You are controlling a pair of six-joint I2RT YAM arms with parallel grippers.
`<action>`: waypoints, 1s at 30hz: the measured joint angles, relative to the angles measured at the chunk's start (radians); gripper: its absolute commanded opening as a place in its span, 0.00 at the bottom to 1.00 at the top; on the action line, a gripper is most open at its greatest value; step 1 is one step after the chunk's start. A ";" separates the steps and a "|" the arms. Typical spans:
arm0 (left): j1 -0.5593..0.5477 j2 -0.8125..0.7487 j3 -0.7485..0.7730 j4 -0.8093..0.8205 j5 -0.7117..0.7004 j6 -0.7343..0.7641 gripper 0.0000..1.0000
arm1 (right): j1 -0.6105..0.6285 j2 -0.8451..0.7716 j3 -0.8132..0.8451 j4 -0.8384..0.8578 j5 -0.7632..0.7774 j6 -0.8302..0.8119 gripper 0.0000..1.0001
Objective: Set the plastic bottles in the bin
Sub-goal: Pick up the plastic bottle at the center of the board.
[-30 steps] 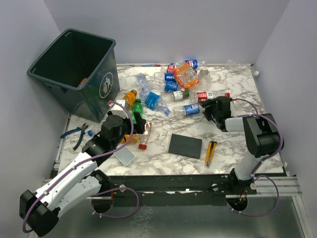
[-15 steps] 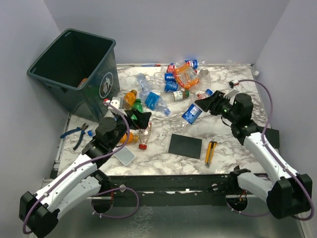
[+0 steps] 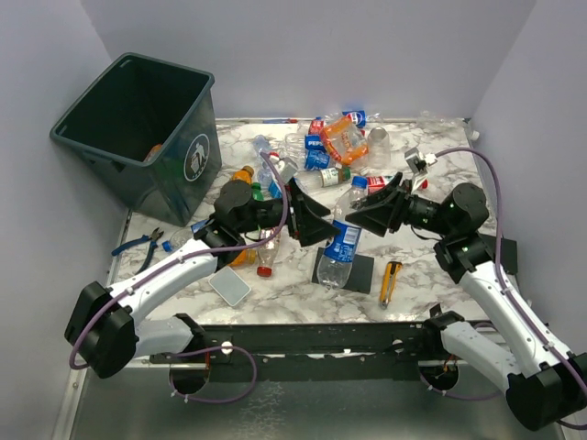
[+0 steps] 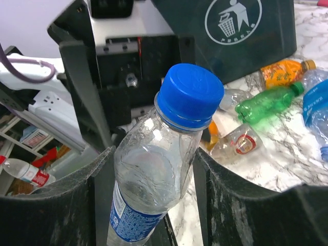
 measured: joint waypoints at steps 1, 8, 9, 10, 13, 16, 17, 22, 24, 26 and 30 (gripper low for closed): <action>-0.019 0.016 0.000 0.000 0.032 -0.010 0.99 | 0.000 0.001 -0.001 0.021 -0.006 0.012 0.31; -0.069 0.004 -0.018 0.027 0.128 -0.024 0.97 | 0.000 0.011 -0.015 0.162 -0.007 0.081 0.30; -0.074 0.003 -0.019 0.032 0.133 -0.024 0.94 | 0.001 0.016 -0.015 0.183 -0.007 0.087 0.30; -0.079 0.003 -0.019 0.036 0.137 -0.024 0.88 | 0.004 0.023 -0.015 0.203 -0.007 0.093 0.31; -0.096 0.006 -0.019 0.040 0.143 -0.027 0.61 | 0.022 0.055 -0.013 0.235 -0.008 0.105 0.42; -0.100 0.023 -0.019 0.043 0.131 -0.037 0.41 | 0.047 0.084 0.002 0.233 -0.012 0.108 0.63; -0.098 0.030 -0.020 0.048 0.127 -0.044 0.37 | 0.052 0.086 0.007 0.230 -0.012 0.102 0.69; -0.103 0.035 -0.020 0.092 0.079 -0.066 0.27 | 0.057 0.061 0.026 0.174 0.002 0.086 0.86; -0.104 0.035 -0.020 0.121 0.055 -0.079 0.26 | 0.057 0.031 0.026 0.141 0.017 0.080 0.95; -0.104 0.035 -0.020 0.154 0.028 -0.097 0.26 | 0.057 -0.007 0.026 0.105 0.035 0.072 0.98; -0.106 0.032 -0.020 0.214 -0.040 -0.127 0.26 | 0.057 -0.089 0.023 0.039 0.075 0.050 0.98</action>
